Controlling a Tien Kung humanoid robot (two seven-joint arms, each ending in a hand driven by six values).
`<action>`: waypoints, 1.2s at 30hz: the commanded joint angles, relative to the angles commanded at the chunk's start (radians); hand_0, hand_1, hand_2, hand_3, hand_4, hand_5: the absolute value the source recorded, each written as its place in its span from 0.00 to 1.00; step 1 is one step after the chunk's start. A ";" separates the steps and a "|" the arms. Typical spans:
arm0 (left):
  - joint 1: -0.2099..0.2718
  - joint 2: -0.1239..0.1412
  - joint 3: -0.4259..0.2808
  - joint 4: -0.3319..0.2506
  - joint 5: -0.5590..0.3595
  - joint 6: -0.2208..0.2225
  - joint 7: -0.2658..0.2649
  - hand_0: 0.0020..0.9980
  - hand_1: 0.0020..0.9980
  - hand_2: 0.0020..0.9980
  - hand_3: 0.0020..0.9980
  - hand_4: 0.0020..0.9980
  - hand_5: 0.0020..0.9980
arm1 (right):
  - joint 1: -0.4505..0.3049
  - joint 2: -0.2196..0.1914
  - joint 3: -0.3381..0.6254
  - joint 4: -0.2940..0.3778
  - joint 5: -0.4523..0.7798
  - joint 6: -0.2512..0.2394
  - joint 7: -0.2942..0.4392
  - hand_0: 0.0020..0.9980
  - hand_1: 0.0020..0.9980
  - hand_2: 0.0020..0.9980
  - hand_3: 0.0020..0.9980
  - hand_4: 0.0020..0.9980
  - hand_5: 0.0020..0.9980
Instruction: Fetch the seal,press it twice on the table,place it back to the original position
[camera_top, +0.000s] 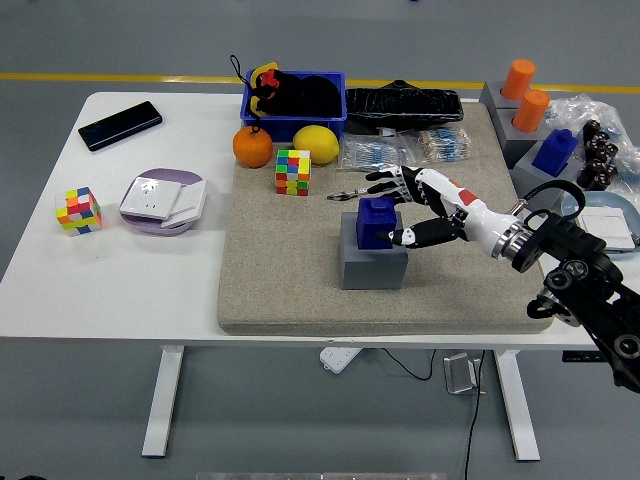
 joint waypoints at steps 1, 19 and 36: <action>-0.001 0.000 0.002 0.000 -0.001 0.000 -0.001 0.73 0.70 0.68 0.75 0.70 0.25 | 0.001 0.001 -0.003 -0.002 0.000 -0.001 0.000 0.70 0.68 0.70 0.76 0.86 0.00; -0.004 -0.004 0.003 0.001 -0.005 -0.001 -0.002 0.73 0.70 0.68 0.75 0.70 0.25 | 0.010 0.002 -0.037 -0.020 0.012 -0.015 0.005 0.68 0.65 0.69 0.75 0.84 0.00; -0.009 -0.005 0.007 0.003 -0.009 -0.002 -0.003 0.73 0.70 0.68 0.75 0.71 0.25 | 0.014 0.003 -0.054 -0.024 0.009 -0.034 0.010 0.58 0.47 0.50 0.62 0.77 0.00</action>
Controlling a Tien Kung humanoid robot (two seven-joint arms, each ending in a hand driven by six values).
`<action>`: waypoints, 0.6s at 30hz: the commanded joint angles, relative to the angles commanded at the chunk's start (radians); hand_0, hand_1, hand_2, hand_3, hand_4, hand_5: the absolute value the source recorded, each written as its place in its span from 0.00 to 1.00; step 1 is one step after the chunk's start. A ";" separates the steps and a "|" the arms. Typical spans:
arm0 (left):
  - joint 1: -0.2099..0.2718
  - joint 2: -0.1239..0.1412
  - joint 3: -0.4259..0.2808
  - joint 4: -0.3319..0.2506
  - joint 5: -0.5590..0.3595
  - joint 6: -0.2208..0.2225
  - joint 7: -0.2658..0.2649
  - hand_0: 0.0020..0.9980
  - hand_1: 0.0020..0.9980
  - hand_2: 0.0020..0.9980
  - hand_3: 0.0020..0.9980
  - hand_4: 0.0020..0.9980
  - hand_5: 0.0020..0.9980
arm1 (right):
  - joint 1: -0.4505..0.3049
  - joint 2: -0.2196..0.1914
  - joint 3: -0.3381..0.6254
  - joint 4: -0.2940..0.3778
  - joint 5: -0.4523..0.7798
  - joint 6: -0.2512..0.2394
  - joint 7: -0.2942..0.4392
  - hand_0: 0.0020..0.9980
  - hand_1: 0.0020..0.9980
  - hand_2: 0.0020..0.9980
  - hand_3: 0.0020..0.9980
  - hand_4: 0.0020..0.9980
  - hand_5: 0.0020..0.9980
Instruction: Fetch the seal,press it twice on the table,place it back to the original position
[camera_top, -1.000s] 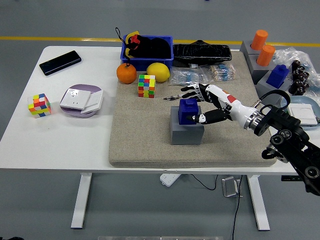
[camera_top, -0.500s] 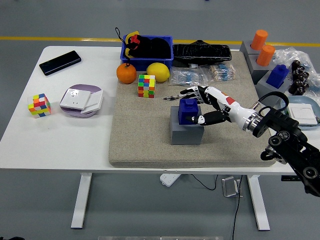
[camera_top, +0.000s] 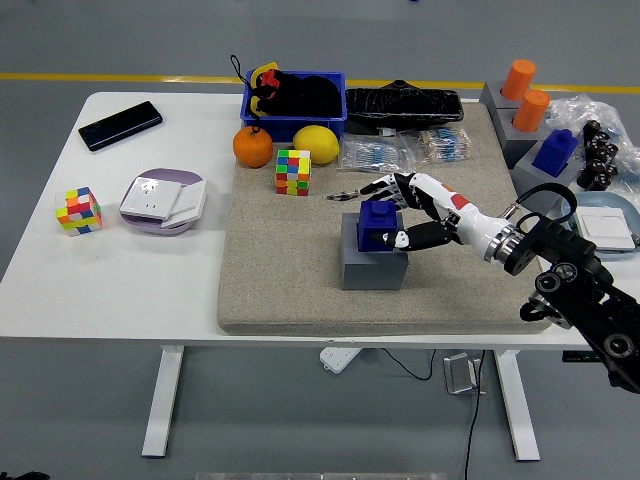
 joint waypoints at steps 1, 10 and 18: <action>0.000 0.000 0.000 0.000 0.000 0.000 0.000 0.73 0.70 0.68 0.75 0.71 0.25 | 0.000 0.000 -0.001 -0.001 0.000 -0.001 0.000 0.58 0.47 0.50 0.62 0.77 0.00; 0.001 -0.001 0.001 0.001 -0.004 0.000 -0.001 0.73 0.70 0.68 0.75 0.71 0.25 | 0.006 0.001 -0.014 -0.002 0.010 -0.028 0.016 0.56 0.44 0.46 0.52 0.74 0.00; 0.003 0.000 0.010 0.002 -0.019 0.000 -0.004 0.73 0.70 0.68 0.75 0.71 0.25 | 0.011 -0.009 -0.008 0.023 0.019 -0.030 0.018 0.56 0.43 0.45 0.51 0.73 0.00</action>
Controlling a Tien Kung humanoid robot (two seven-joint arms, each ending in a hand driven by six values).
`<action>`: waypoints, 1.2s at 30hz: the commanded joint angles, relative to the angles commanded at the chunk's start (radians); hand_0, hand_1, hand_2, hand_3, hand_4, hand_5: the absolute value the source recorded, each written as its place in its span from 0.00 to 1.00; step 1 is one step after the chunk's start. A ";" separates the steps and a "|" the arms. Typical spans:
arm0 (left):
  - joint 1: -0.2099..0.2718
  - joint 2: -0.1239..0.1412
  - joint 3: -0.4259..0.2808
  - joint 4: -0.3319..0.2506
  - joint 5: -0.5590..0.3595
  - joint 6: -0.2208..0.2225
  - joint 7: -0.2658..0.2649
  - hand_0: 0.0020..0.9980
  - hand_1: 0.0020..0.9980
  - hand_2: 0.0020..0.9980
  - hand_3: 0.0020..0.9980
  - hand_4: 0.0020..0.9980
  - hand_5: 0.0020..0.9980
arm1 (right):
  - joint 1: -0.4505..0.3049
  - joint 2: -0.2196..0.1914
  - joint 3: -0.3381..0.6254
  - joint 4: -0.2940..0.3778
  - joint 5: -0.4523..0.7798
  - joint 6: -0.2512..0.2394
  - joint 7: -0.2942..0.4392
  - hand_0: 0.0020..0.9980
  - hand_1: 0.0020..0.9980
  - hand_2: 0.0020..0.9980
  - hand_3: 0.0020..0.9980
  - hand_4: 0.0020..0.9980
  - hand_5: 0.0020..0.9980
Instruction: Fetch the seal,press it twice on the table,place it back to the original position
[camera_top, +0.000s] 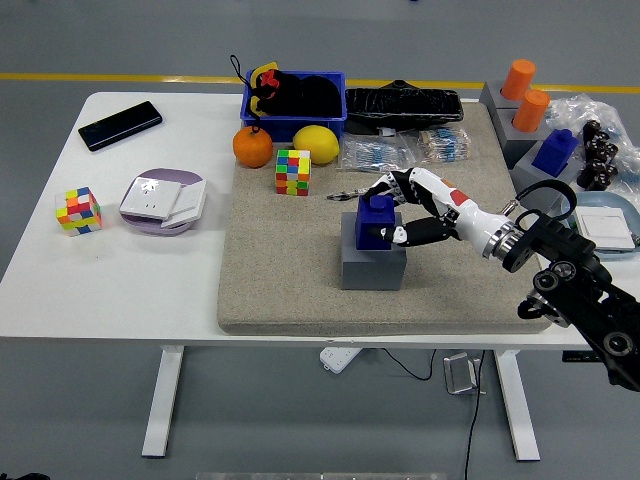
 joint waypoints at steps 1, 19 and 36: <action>0.001 0.001 0.002 0.000 -0.005 0.001 -0.001 0.73 0.70 0.68 0.75 0.71 0.25 | 0.002 -0.001 0.001 0.006 0.002 0.000 0.000 0.56 0.43 0.45 0.51 0.73 0.00; 0.015 0.003 -0.001 0.003 -0.008 0.000 0.003 0.73 0.70 0.68 0.75 0.71 0.25 | 0.035 -0.101 0.103 0.082 0.012 0.021 -0.015 0.56 0.43 0.45 0.51 0.69 0.00; 0.016 -0.008 0.008 0.001 -0.011 0.001 0.001 0.73 0.70 0.68 0.75 0.71 0.25 | -0.085 -0.127 0.213 -0.056 -0.007 0.015 -0.001 0.56 0.43 0.45 0.51 0.69 0.00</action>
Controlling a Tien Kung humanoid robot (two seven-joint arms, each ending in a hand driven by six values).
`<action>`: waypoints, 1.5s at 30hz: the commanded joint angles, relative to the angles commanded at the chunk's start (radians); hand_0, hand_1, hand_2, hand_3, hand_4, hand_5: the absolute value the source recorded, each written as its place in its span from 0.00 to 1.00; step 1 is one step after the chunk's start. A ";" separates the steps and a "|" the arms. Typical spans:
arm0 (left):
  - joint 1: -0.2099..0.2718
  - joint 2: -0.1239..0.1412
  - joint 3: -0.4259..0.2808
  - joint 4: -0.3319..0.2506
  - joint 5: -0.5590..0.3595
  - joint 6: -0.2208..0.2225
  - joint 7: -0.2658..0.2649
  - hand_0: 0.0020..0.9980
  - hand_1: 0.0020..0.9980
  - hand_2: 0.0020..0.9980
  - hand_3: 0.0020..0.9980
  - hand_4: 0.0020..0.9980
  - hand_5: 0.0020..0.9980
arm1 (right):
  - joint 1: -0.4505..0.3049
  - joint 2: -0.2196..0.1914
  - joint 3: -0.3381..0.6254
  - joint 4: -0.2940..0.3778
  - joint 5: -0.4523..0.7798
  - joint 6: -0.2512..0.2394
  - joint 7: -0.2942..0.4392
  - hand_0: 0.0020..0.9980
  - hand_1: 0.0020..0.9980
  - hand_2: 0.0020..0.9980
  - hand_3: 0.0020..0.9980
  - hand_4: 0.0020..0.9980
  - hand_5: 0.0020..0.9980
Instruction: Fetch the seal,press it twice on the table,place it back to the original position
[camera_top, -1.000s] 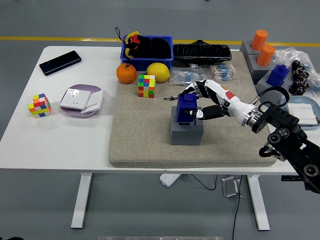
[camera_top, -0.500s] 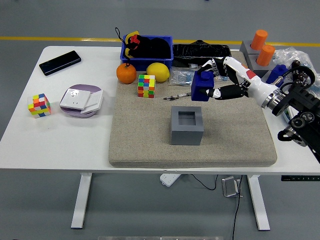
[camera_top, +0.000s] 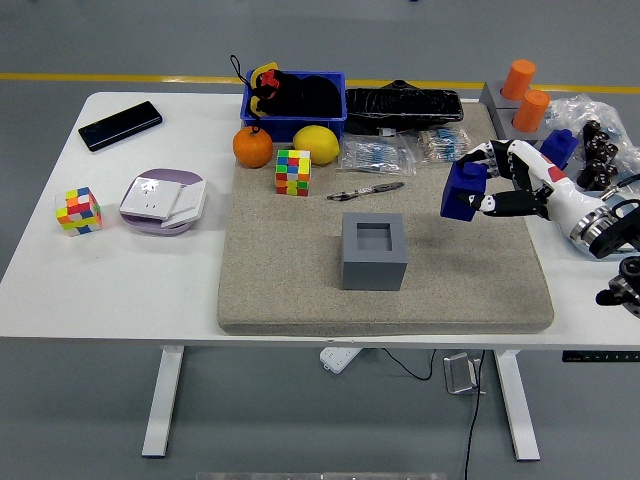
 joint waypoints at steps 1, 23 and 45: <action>0.000 0.000 -0.001 0.000 0.002 0.000 0.000 0.73 0.70 0.68 0.75 0.71 0.25 | -0.005 0.001 0.000 -0.010 -0.001 -0.001 0.004 0.56 0.43 0.45 0.51 0.69 0.00; -0.009 -0.005 0.006 -0.001 0.000 0.001 -0.007 0.73 0.70 0.68 0.75 0.71 0.25 | -0.038 0.049 -0.090 -0.159 0.001 -0.011 0.081 0.56 0.43 0.44 0.50 0.69 0.00; -0.005 -0.004 0.004 -0.001 0.002 -0.001 -0.006 0.73 0.70 0.68 0.75 0.71 0.25 | -0.008 0.004 -0.026 0.122 -0.009 -0.005 0.065 0.56 0.43 0.44 0.50 0.70 0.00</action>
